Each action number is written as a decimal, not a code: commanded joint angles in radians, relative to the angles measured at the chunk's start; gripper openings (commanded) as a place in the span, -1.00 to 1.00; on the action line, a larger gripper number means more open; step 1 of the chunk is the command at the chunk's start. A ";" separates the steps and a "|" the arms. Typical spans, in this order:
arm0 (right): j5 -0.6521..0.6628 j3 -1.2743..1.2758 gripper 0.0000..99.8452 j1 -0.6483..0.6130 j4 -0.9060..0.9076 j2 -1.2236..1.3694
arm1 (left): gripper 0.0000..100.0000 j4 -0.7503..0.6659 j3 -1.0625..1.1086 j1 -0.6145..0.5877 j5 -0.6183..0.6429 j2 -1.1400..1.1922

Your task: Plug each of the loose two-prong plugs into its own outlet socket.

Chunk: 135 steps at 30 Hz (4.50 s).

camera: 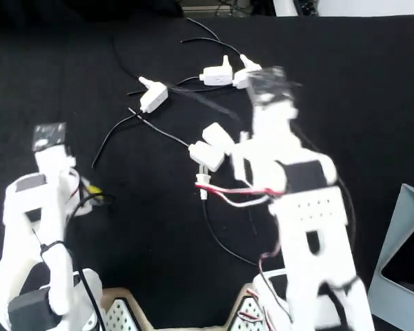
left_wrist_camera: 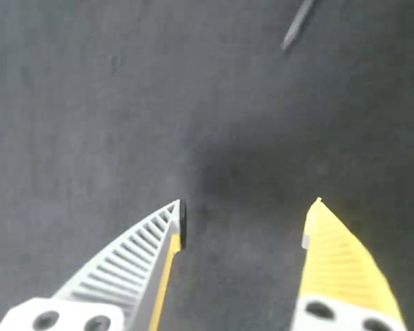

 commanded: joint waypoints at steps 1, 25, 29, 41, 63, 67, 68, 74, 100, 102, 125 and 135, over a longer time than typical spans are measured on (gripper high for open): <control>-0.132 0.145 -0.98 0.106 -0.198 -0.128 | -0.43 -0.002 -0.193 0.108 -0.049 -0.009; -0.328 0.506 -0.98 0.402 -0.605 -0.294 | -0.42 0.379 -1.380 0.564 -0.617 0.913; -0.328 0.507 -0.98 0.402 -0.603 -0.294 | -0.42 0.382 -1.486 0.595 -0.710 1.037; -0.328 0.509 -0.98 0.402 -0.597 -0.294 | -0.42 0.374 -1.664 0.647 -0.758 1.209; -0.324 0.522 -0.98 0.402 -0.598 -0.300 | -0.95 0.629 -1.827 0.665 -0.760 1.427; -0.324 0.522 -0.98 0.402 -0.598 -0.300 | -0.94 0.790 -1.891 0.662 -0.760 1.428; -0.322 0.522 -0.98 0.402 -0.598 -0.300 | -0.94 0.829 -1.913 0.661 -0.760 1.428; -0.322 0.522 -0.98 0.402 -0.597 -0.300 | -0.94 0.855 -1.908 0.593 -0.749 1.427; -0.322 0.527 -0.97 0.394 -0.597 -0.300 | -0.94 0.609 -0.797 0.325 -0.663 0.585; -0.322 0.527 -0.97 0.394 -0.597 -0.300 | -0.86 0.551 -0.685 0.335 -0.663 0.489; -0.324 0.538 -0.97 0.393 -0.595 -0.300 | -0.61 -0.157 -0.323 0.274 -0.417 0.196; -0.322 0.538 -0.97 0.393 -0.598 -0.300 | -0.62 0.077 -0.441 0.378 -0.414 0.285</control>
